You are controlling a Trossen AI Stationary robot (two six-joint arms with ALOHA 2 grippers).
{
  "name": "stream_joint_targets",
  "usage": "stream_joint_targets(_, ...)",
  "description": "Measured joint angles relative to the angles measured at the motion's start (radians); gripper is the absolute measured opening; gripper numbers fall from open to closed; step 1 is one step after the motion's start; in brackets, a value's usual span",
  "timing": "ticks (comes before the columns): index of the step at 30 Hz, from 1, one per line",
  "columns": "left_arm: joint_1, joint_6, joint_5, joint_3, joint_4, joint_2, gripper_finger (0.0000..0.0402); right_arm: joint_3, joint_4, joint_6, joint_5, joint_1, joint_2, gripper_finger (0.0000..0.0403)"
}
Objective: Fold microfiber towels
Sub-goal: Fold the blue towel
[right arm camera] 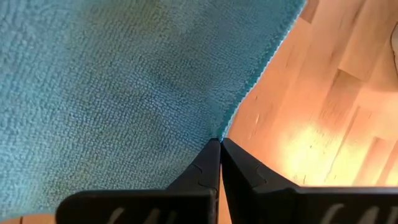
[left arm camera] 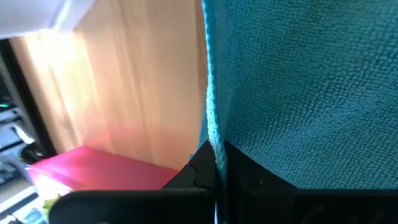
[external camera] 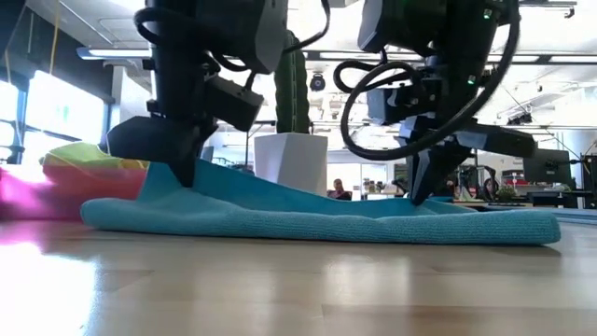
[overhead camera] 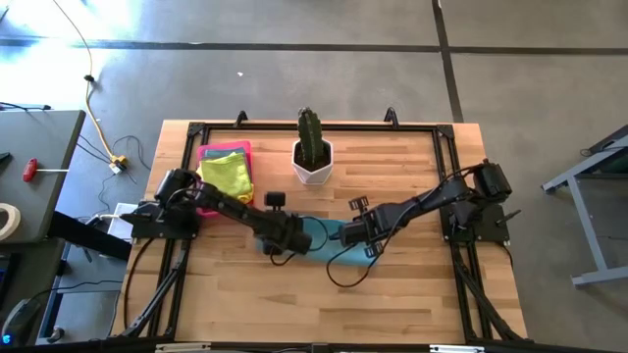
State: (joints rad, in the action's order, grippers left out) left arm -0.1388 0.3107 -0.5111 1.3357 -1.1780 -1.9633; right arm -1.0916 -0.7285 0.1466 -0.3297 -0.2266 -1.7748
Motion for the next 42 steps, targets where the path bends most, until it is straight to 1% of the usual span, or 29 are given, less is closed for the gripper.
stream_joint_targets(5, 0.027, -0.004, 0.059, 0.000, 0.000, -0.003, 0.0001, 0.000, 0.005, -0.014, 0.001, 0.018, 0.000, 0.0002)
stream_joint_targets(8, 0.030, 0.003, 0.040, 0.000, 0.000, -0.003, 0.0014, 0.000, 0.005, -0.014, 0.005, 0.026, 0.000, 0.0018)
stream_joint_targets(11, 0.032, 0.023, 0.029, 0.000, -0.001, -0.003, 0.0039, 0.000, 0.004, -0.017, 0.005, 0.031, 0.000, 0.0048)
stream_joint_targets(15, 0.034, 0.026, 0.084, 0.000, -0.011, -0.003, 0.0084, 0.000, 0.001, -0.092, -0.019, 0.031, 0.000, 0.0094)
stream_joint_targets(17, 0.034, 0.028, 0.087, 0.000, -0.017, -0.003, 0.0106, -0.016, -0.055, -0.130, -0.032, 0.030, 0.002, 0.0106)
stream_joint_targets(20, 0.034, 0.049, 0.091, 0.000, -0.052, -0.003, 0.0128, -0.056, -0.110, -0.201, -0.035, 0.017, 0.022, 0.0105)
stream_joint_targets(22, 0.034, 0.048, 0.103, 0.000, -0.070, -0.002, 0.0133, -0.063, -0.111, -0.240, -0.015, -0.003, 0.054, 0.0097)
stream_joint_targets(24, 0.025, -0.003, 0.102, -0.001, -0.072, -0.001, 0.0133, -0.053, -0.109, -0.289, 0.020, -0.029, 0.099, 0.0087)
stream_joint_targets(27, -0.008, -0.121, 0.111, -0.036, -0.055, 0.032, 0.0126, -0.003, -0.107, -0.421, 0.022, -0.076, 0.182, 0.0078)
stream_joint_targets(29, -0.031, -0.168, 0.130, -0.076, 0.009, 0.065, 0.0119, 0.052, -0.078, -0.514, -0.013, -0.112, 0.240, 0.0076)
stream_joint_targets(31, -0.054, -0.225, 0.135, -0.130, 0.087, 0.119, 0.0112, 0.108, -0.008, -0.603, -0.060, -0.146, 0.292, 0.0076)
stream_joint_targets(34, -0.080, -0.294, 0.162, -0.228, 0.299, 0.222, 0.0101, 0.188, 0.108, -0.692, -0.088, -0.178, 0.348, 0.0076)
stream_joint_targets(37, -0.082, -0.259, 0.198, -0.325, 0.460, 0.289, 0.0092, 0.263, 0.209, -0.760, -0.087, -0.189, 0.371, 0.0076)
stream_joint_targets(39, -0.073, -0.204, 0.189, -0.384, 0.513, 0.328, 0.0087, 0.306, 0.286, -0.788, -0.085, -0.200, 0.369, 0.0076)
stream_joint_targets(41, -0.063, -0.144, 0.180, -0.439, 0.595, 0.338, 0.0083, 0.349, 0.355, -0.827, -0.082, -0.211, 0.368, 0.0076)
stream_joint_targets(42, -0.059, -0.117, 0.184, -0.467, 0.610, 0.342, 0.0082, 0.367, 0.401, -0.844, -0.081, -0.215, 0.363, 0.0076)
